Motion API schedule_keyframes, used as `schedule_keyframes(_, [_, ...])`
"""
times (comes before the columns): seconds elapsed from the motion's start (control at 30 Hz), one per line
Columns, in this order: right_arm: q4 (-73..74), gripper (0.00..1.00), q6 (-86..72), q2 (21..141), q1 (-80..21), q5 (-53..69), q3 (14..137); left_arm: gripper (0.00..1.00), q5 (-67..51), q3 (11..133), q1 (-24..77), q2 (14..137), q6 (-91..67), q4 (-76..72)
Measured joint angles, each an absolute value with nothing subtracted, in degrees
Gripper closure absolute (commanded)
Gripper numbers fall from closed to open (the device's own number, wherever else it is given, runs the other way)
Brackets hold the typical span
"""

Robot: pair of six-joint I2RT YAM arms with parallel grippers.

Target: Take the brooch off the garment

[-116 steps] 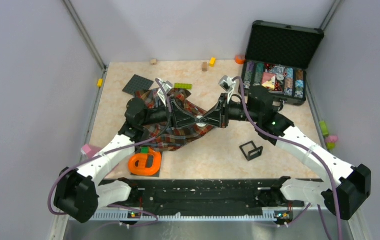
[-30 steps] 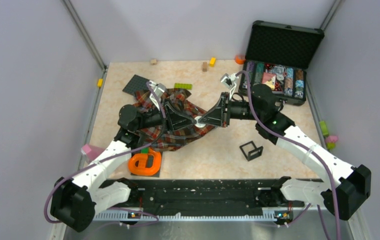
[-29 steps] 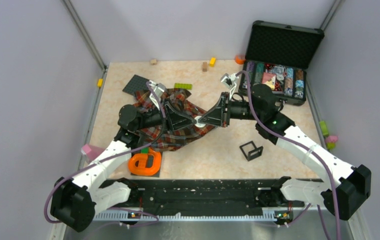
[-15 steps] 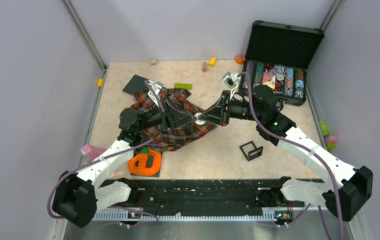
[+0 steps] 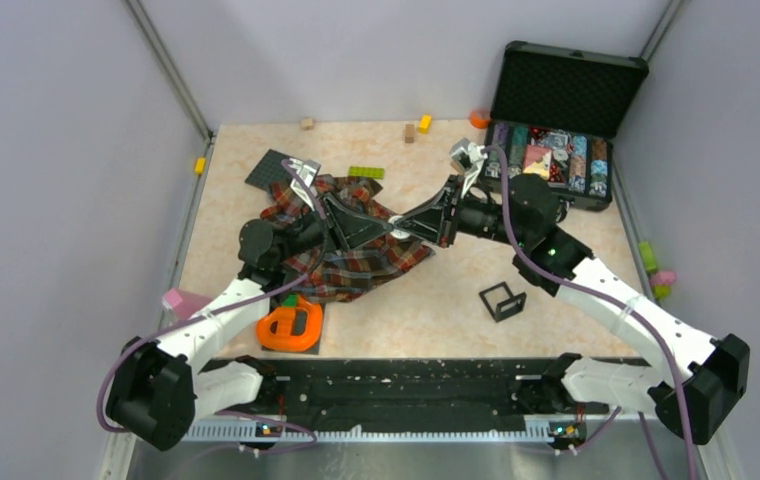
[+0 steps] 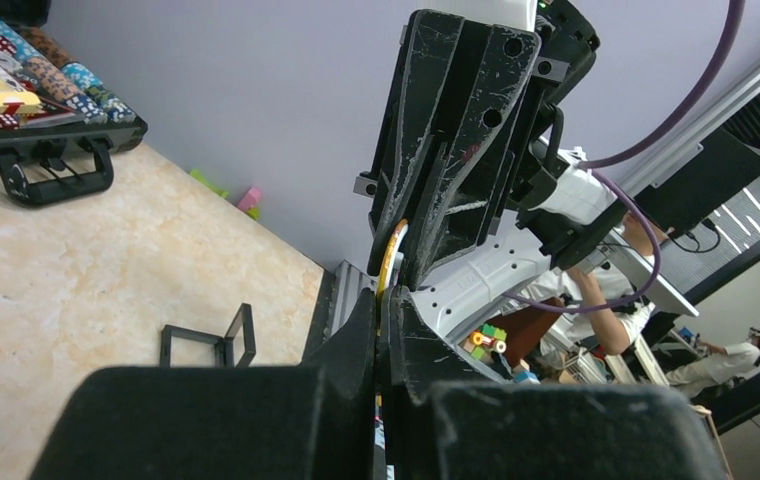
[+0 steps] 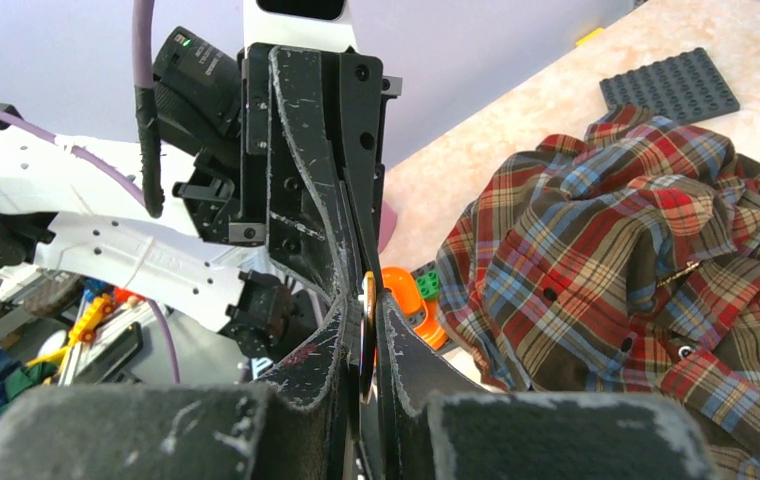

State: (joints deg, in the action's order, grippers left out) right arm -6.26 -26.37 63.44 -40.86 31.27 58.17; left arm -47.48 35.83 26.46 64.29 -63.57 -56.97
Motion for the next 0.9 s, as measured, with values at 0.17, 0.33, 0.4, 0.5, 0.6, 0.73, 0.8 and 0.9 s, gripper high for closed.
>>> schedule_keyframes(0.17, [-7.6,1.0,-26.2,63.4,-41.1,30.0,57.5,1.0,-46.7,35.8,26.6,64.3,-63.2,-56.7])
schedule_keyframes(0.33, [-7.7,1.0,-24.2,63.2,-41.2,30.5,57.4,1.0,-46.9,35.8,26.6,64.3,-63.3,-56.6])
schedule_keyframes(0.4, [-6.8,1.0,-22.2,62.9,-41.3,30.7,57.4,1.0,-47.5,36.1,26.7,64.3,-63.4,-55.9])
schedule_keyframes(0.5, [-5.9,1.0,-19.7,62.2,-41.3,30.8,57.4,1.0,-48.6,37.1,26.8,64.4,-63.8,-54.3])
schedule_keyframes(0.6, [-5.7,1.0,-17.0,61.4,-41.6,30.9,57.4,1.0,-50.1,38.7,26.9,65.1,-64.6,-53.9])
schedule_keyframes(0.73, [-5.3,1.0,-14.3,61.1,-41.6,31.3,57.4,1.0,-51.6,39.8,26.9,66.6,-66.3,-54.3])
schedule_keyframes(0.8, [-4.8,1.0,-13.1,61.0,-41.6,31.4,57.4,1.0,-52.2,40.0,26.9,67.4,-67.4,-55.1])
schedule_keyframes(0.9, [-4.6,1.0,-12.3,60.6,-41.5,31.2,57.4,1.0,-52.9,40.5,26.9,68.9,-69.7,-57.4])
